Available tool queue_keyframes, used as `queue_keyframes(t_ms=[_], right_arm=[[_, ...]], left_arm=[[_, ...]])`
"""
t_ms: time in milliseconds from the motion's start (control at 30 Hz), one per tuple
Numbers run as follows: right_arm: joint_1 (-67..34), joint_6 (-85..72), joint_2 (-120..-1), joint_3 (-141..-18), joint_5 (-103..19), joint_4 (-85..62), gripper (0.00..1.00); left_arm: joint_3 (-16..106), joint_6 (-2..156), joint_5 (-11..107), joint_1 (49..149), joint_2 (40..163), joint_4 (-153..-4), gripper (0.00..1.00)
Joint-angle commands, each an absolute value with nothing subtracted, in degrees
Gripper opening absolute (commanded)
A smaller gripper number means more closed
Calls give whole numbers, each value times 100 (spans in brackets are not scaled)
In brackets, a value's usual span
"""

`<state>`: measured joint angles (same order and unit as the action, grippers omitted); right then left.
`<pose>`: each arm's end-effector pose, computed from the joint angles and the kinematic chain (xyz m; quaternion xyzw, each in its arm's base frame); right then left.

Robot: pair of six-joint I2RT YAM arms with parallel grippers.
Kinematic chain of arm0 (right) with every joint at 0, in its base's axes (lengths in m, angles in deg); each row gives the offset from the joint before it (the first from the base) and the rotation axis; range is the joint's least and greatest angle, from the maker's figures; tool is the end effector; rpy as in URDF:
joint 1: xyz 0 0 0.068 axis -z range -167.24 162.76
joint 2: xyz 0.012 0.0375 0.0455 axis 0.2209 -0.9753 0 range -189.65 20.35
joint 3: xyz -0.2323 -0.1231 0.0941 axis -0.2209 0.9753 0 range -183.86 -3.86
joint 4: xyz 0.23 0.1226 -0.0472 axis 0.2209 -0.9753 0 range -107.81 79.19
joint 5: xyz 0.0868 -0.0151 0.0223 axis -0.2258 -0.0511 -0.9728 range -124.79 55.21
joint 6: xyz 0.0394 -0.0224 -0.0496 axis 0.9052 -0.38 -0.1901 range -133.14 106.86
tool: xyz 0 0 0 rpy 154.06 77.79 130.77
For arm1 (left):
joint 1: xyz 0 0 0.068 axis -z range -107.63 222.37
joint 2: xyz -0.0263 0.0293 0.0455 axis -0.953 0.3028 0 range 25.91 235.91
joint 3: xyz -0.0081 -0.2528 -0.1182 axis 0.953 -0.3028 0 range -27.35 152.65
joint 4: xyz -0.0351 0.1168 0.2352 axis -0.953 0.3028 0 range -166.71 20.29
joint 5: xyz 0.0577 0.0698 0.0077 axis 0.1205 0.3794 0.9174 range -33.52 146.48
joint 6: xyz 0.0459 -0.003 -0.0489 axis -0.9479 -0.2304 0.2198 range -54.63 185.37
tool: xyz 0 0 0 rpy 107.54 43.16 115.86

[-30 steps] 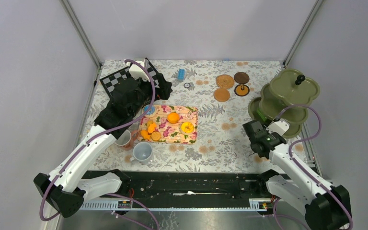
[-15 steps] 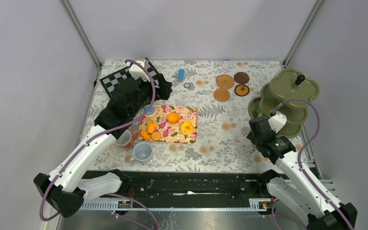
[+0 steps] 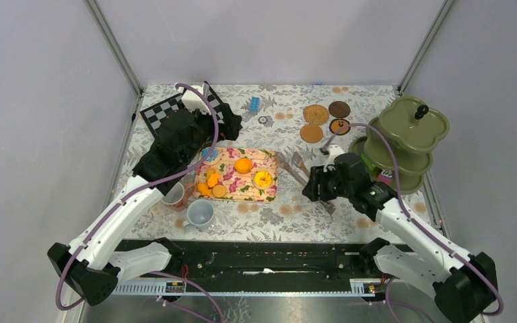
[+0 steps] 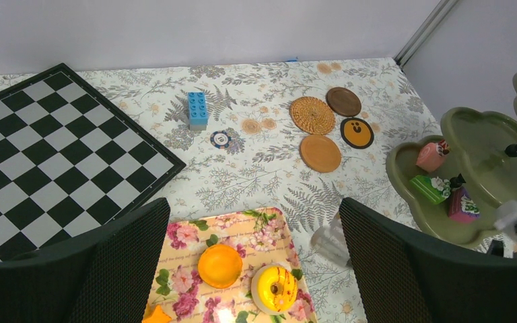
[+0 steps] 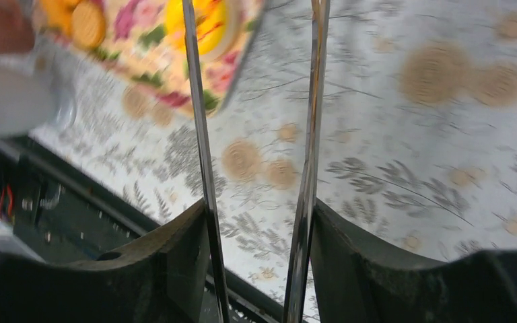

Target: Serve the afternoon tea

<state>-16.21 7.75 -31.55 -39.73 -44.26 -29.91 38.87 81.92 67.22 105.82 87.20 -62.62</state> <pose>0.1814 0.1106 0.2426 -0.1003 0.8796 0.2600 0.3856 0.2205 -0.1336 0.4118 0.0513 0.7587 -0.2082 0.6151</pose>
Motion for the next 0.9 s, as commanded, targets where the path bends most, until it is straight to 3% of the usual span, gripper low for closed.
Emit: queue_keyframes(t_ms=[0, 433, 867], right_arm=[[-2368, -138, -3516, -4667, -4759, -2976, 59], [-3468, -486, -4511, -5369, -3239, -3476, 62], [-3912, -614, -5139, -5494, -2862, -3444, 63]], left_arm=[[3987, 8241, 6670, 10560, 8768, -6430, 99], [3989, 8233, 6676, 10553, 8797, -6424, 99], [3998, 8233, 6662, 10551, 8805, -6425, 99]])
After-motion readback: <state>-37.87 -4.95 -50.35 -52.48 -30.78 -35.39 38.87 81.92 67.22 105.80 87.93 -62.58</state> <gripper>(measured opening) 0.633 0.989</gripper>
